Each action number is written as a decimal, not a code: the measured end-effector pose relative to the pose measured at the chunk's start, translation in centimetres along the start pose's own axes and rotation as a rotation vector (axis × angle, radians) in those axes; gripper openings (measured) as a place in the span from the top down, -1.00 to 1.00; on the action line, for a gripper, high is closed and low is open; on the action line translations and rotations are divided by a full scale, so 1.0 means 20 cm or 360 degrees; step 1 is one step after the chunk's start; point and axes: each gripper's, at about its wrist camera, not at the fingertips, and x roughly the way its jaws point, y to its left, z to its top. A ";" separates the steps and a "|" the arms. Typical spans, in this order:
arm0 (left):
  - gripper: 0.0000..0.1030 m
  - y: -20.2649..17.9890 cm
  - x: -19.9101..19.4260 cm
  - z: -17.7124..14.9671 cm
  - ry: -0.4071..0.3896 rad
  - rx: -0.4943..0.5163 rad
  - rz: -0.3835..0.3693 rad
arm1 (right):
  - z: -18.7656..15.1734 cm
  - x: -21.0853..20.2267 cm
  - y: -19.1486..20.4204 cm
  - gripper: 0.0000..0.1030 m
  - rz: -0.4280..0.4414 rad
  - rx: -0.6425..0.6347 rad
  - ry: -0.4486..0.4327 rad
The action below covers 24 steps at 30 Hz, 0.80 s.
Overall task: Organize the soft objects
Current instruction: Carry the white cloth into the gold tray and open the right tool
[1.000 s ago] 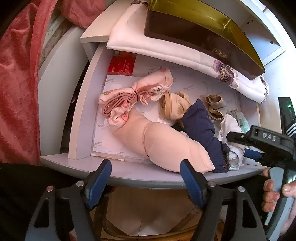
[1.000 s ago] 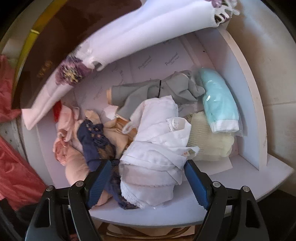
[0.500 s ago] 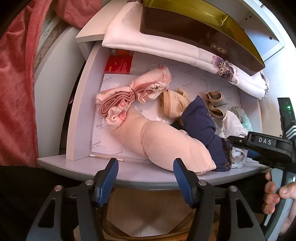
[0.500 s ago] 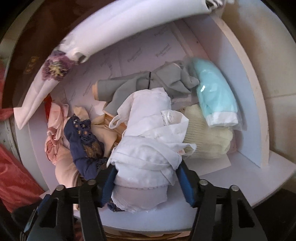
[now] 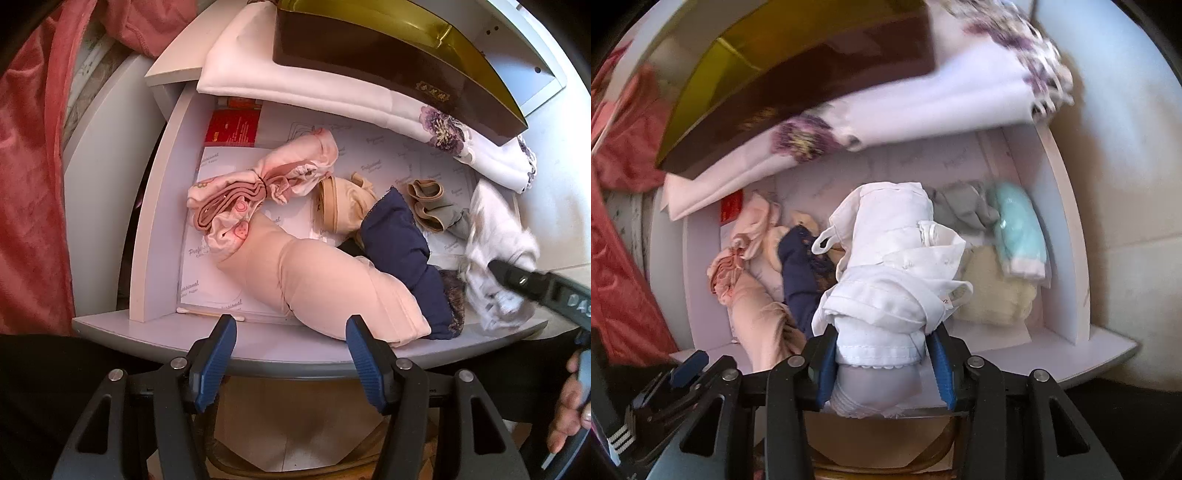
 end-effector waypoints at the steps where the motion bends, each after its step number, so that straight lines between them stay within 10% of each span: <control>1: -0.22 0.00 0.00 0.00 -0.0001 0.0000 0.0002 | 0.01 -0.02 0.03 0.14 0.0009 -0.0046 -0.0039; 15: -0.15 -0.03 0.02 -0.01 0.0007 0.0040 0.0001 | 0.33 -0.50 0.24 0.14 0.0206 -0.0163 -0.0521; 24: -0.14 -0.01 0.02 -0.01 0.0003 0.0005 -0.0043 | 0.76 -0.38 0.26 0.12 0.0057 -0.0040 -0.0498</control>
